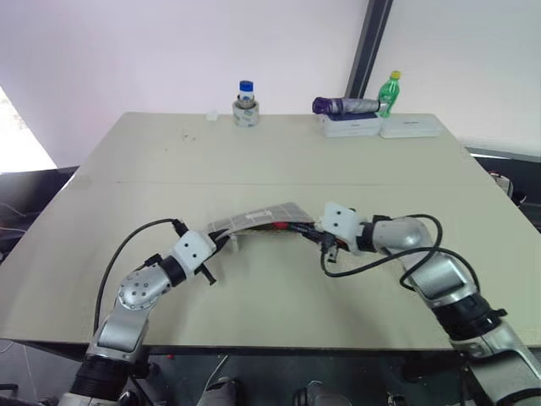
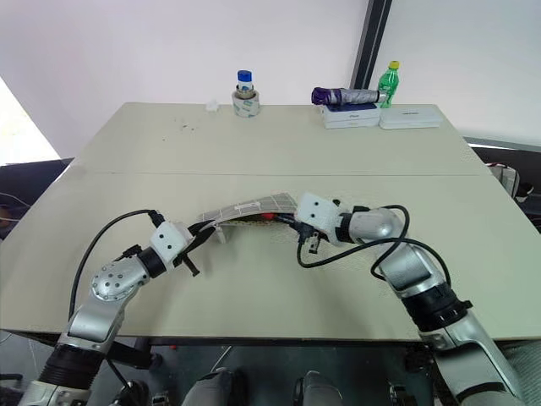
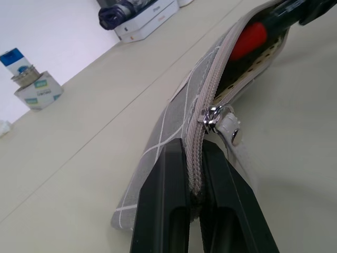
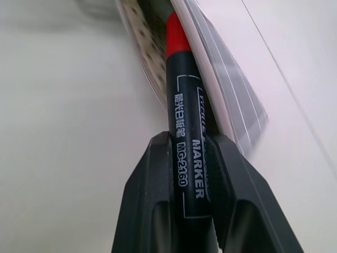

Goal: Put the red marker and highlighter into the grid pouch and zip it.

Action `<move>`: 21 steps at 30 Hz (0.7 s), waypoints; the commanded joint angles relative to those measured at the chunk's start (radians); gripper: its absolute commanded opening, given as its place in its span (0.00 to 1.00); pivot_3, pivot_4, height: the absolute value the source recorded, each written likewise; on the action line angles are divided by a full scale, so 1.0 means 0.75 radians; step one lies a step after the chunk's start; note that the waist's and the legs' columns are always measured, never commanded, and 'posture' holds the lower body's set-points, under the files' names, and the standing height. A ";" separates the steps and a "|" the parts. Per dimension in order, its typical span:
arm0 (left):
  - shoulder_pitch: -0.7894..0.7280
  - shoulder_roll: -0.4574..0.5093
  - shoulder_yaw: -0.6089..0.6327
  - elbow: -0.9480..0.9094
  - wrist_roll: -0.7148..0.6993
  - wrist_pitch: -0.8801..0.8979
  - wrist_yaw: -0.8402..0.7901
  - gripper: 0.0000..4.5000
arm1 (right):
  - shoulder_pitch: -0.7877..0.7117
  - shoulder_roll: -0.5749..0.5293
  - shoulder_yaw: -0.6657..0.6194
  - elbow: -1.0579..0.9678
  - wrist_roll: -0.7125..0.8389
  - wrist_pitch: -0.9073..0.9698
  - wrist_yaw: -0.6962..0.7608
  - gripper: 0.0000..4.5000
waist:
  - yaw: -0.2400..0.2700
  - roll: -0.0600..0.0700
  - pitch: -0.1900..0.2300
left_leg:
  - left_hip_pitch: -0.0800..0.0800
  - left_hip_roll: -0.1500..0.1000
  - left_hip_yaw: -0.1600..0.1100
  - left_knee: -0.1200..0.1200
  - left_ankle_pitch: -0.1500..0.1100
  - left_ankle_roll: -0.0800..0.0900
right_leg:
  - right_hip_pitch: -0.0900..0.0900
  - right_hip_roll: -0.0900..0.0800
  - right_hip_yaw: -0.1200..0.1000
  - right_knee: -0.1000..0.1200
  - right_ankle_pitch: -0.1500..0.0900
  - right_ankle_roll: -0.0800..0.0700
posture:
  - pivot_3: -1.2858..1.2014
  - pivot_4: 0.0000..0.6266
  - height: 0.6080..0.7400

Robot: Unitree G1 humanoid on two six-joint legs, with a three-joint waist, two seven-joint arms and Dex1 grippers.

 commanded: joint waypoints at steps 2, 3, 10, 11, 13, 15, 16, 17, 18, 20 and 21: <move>-0.070 0.008 -0.035 -0.083 0.011 0.010 -0.025 0.00 | -0.097 0.069 0.126 -0.026 -0.189 -0.116 -0.065 0.07 | 0.000 0.000 0.000 | 0.000 0.000 0.000 0.000 0.000 0.000 | 0.000 0.000 0.000 0.000 0.000 0.000 | 0.52 0.24 0.98; -0.077 0.012 -0.043 -0.086 0.016 0.011 -0.031 0.00 | -0.108 0.081 0.140 -0.015 -0.219 -0.131 -0.081 0.07 | 0.001 0.000 0.000 | 0.000 0.000 0.000 0.000 0.000 0.000 | 0.000 0.000 0.000 0.000 0.000 0.000 | 0.52 0.24 0.98; -0.104 0.021 -0.053 -0.118 0.010 0.046 -0.055 0.00 | -0.210 0.133 0.210 0.129 -0.378 -0.341 -0.131 0.07 | -0.001 0.000 0.000 | 0.000 0.000 0.000 0.001 0.000 0.000 | 0.000 0.000 0.000 0.000 0.000 0.000 | 0.52 0.24 0.98; -0.101 0.023 -0.046 -0.121 0.006 0.049 -0.055 0.00 | -0.210 0.135 0.200 0.138 -0.350 -0.356 -0.098 0.07 | -0.001 0.000 0.000 | 0.000 0.000 0.001 0.001 0.000 0.000 | 0.000 0.000 0.000 0.000 0.000 0.000 | 0.52 0.24 0.98; -0.094 0.030 -0.035 -0.120 0.003 0.050 -0.054 0.00 | -0.214 0.130 0.178 0.171 -0.341 -0.396 -0.087 0.31 | -0.001 0.000 0.000 | 0.000 0.000 0.000 0.000 0.000 -0.001 | 0.000 0.000 0.000 0.000 0.000 0.000 | 0.52 0.24 0.98; -0.089 0.033 -0.032 -0.118 0.002 0.050 -0.050 0.00 | -0.216 0.117 0.168 0.183 -0.330 -0.422 -0.056 0.51 | -0.001 0.000 0.000 | 0.000 0.000 0.001 0.001 0.000 -0.001 | 0.000 0.000 0.000 0.000 0.000 0.000 | 0.52 0.24 0.98; -0.088 0.032 -0.032 -0.117 0.002 0.050 -0.048 0.00 | -0.212 0.106 0.161 0.178 -0.320 -0.428 -0.035 0.62 | -0.001 0.000 0.000 | 0.000 0.000 0.001 0.001 0.000 -0.001 | 0.000 0.000 0.000 0.000 0.000 0.000 | 0.52 0.24 0.98; -0.085 0.029 -0.030 -0.116 -0.002 0.054 -0.045 0.00 | -0.207 0.100 0.144 0.163 -0.293 -0.437 -0.016 0.74 | 0.000 0.000 0.000 | 0.000 0.000 0.001 0.001 0.000 -0.001 | 0.000 0.000 0.000 0.000 0.000 0.000 | 0.52 0.24 0.98; -0.082 0.024 -0.028 -0.115 -0.008 0.060 -0.042 0.00 | -0.209 0.092 0.131 0.158 -0.279 -0.478 -0.009 0.85 | 0.000 0.000 0.000 | 0.000 0.000 0.001 0.001 0.000 0.000 | 0.000 0.000 0.000 0.000 0.000 0.000 | 0.52 0.24 0.98; -0.076 0.021 -0.029 -0.110 -0.010 0.057 -0.040 0.00 | -0.205 0.062 0.111 0.143 -0.238 -0.523 0.056 0.96 | 0.001 0.000 0.000 | 0.000 0.000 0.000 0.001 0.000 0.000 | 0.001 0.000 0.000 0.000 0.000 0.000 | 0.52 0.24 0.98; -0.073 0.018 -0.029 -0.109 -0.012 0.057 -0.038 0.00 | -0.198 0.043 0.093 0.123 -0.202 -0.535 0.091 0.96 | 0.002 0.000 0.000 | 0.000 0.000 0.000 0.001 0.000 0.000 | 0.001 0.000 0.000 0.000 0.000 0.000 | 0.52 0.24 0.98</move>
